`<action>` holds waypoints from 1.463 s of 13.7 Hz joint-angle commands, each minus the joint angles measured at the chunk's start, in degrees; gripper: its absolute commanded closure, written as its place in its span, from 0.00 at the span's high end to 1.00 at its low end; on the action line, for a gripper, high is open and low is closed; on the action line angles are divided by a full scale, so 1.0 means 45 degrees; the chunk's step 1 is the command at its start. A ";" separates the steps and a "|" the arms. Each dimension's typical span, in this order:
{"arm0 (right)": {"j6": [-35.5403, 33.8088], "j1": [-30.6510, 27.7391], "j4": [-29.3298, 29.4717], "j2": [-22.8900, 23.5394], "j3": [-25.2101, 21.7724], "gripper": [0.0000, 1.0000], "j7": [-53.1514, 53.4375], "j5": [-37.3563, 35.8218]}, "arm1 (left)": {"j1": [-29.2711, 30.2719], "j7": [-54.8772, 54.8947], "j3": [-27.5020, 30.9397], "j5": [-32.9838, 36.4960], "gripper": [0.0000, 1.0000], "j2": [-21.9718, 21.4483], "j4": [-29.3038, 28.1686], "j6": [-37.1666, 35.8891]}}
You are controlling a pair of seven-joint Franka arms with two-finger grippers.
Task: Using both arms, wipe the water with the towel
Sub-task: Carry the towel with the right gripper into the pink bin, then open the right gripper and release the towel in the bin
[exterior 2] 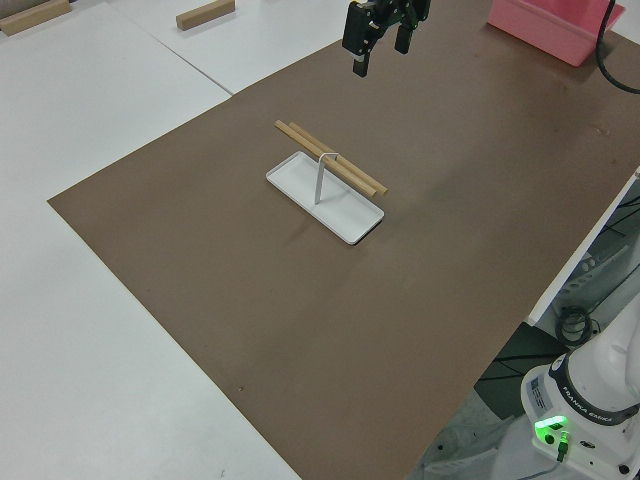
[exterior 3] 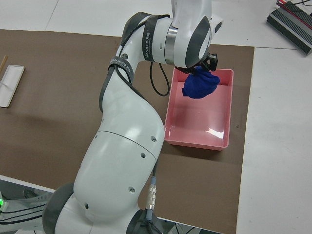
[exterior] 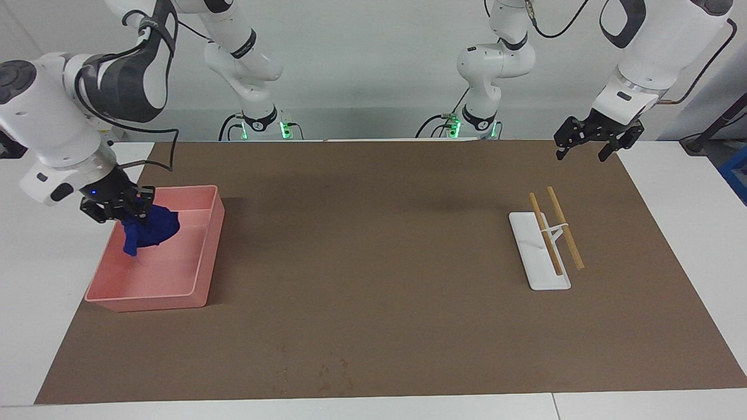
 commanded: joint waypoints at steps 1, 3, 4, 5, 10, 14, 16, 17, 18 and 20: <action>0.1562 -0.0109 -0.2317 -0.0981 0.0203 0.00 0.0018 -0.0339 | -0.0123 0.0125 0.0095 0.0008 1.00 -0.0173 -0.0137 -0.0105; 0.2072 -0.0109 -0.3140 -0.1060 0.0203 0.00 0.0193 -0.0320 | -0.0123 0.0125 0.0095 0.0008 1.00 -0.0173 -0.0137 -0.0105; 0.2364 -0.0128 -0.3549 -0.1080 0.0203 0.00 0.0272 -0.0320 | -0.0123 0.0125 0.0095 0.0008 1.00 -0.0173 -0.0137 -0.0105; 0.2521 -0.0129 -0.3766 -0.1158 0.0203 0.00 0.0292 -0.0320 | -0.0123 0.0125 0.0095 0.0008 1.00 -0.0173 -0.0137 -0.0105; 0.2562 -0.0109 -0.3729 -0.1159 0.0203 0.96 0.0898 -0.0320 | -0.0123 0.0125 0.0095 0.0008 1.00 -0.0173 -0.0137 -0.0124; 0.2407 -0.0090 -0.3380 -0.1178 0.0222 1.00 0.0976 -0.0145 | -0.0123 0.0125 0.0095 0.0008 1.00 -0.0173 -0.0137 -0.0124; 0.1785 0.0047 -0.2446 -0.1333 0.0319 1.00 0.1072 -0.0124 | -0.0123 0.0125 0.0095 0.0008 1.00 -0.0173 -0.0137 -0.0124; 0.1259 0.0125 -0.1841 -0.1334 0.0552 1.00 0.1518 -0.0086 | -0.0123 0.0125 0.0095 0.0008 1.00 -0.0173 -0.0137 -0.0105; 0.0654 0.0203 -0.1293 -0.1334 0.0767 1.00 0.1948 -0.0027 | -0.0123 0.0125 0.0095 0.0008 1.00 -0.0173 -0.0137 -0.0105; -0.0480 0.0243 -0.0179 -0.1354 0.1119 1.00 0.2380 0.0012 | -0.0123 0.0125 0.0095 0.0008 1.00 -0.0173 -0.0137 -0.0105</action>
